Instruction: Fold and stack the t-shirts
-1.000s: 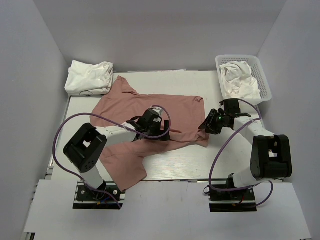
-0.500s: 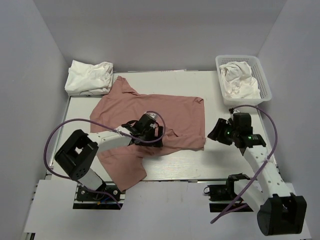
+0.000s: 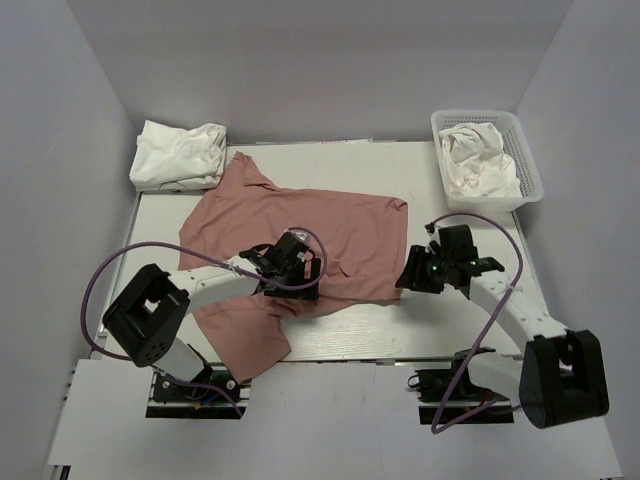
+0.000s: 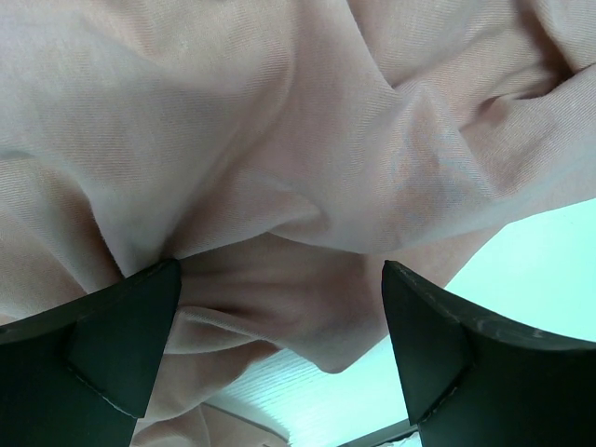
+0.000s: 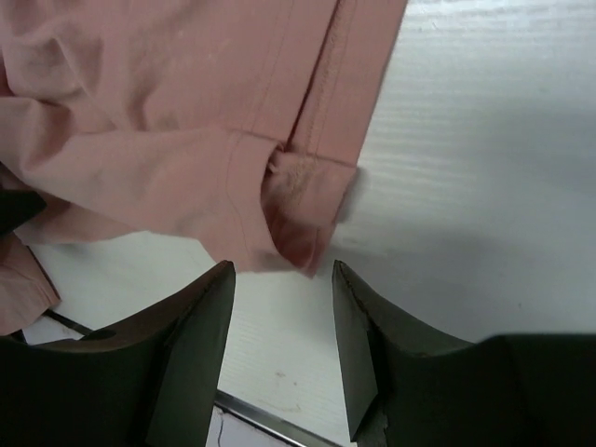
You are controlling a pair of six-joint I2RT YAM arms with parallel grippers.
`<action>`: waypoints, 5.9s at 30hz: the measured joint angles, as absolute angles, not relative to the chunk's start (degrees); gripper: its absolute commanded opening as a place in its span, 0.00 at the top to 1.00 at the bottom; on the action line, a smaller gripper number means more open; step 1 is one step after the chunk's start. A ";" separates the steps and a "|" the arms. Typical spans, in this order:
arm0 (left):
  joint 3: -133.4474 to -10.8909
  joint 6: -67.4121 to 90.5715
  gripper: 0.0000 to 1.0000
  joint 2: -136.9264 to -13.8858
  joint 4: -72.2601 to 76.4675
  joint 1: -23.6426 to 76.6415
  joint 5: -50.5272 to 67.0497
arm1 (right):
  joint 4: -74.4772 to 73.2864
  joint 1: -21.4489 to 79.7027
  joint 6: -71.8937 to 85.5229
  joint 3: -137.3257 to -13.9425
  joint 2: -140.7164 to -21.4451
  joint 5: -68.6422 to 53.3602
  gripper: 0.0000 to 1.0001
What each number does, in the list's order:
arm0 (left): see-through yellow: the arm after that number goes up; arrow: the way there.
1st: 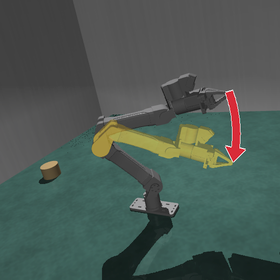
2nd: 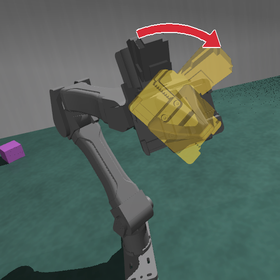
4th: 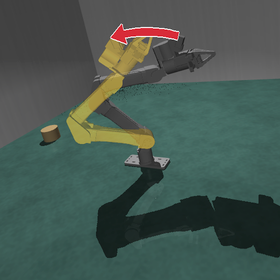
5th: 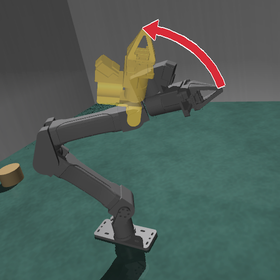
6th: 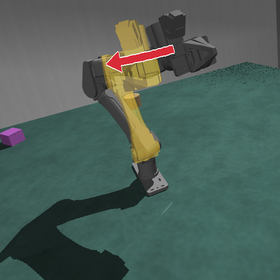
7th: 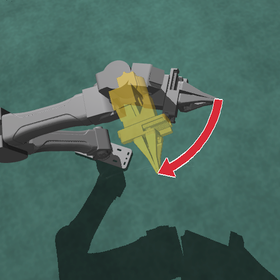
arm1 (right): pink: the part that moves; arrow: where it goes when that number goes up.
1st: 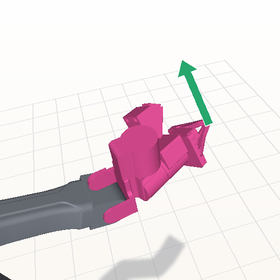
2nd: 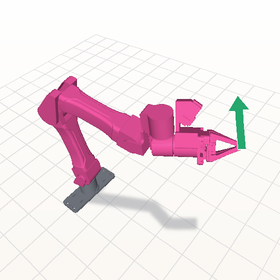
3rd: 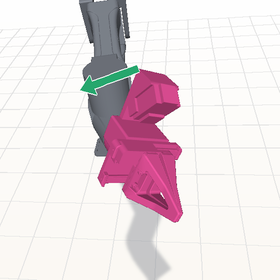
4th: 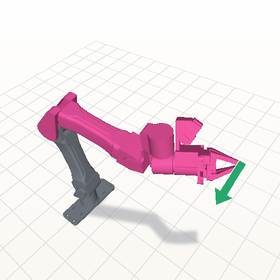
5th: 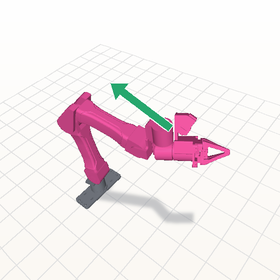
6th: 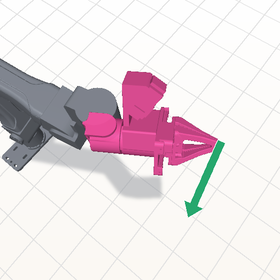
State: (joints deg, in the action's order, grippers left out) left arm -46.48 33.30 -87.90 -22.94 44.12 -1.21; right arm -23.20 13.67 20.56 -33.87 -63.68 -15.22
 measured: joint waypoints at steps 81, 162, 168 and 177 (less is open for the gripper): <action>-49.28 35.81 0.00 -89.12 -33.61 43.92 -8.45 | -20.75 17.87 17.02 -70.96 -103.37 -1.37 0.50; -89.58 25.67 0.00 -119.26 -26.55 32.97 -20.32 | -10.09 23.62 3.64 -59.55 -102.17 -17.52 0.34; -92.88 23.38 0.00 -125.43 -24.32 33.10 -20.97 | -10.50 23.62 4.75 -59.55 -102.17 -16.34 0.43; -95.09 22.74 0.00 -127.44 -23.46 33.23 -22.98 | -13.13 23.64 6.00 -59.24 -100.82 -12.01 0.87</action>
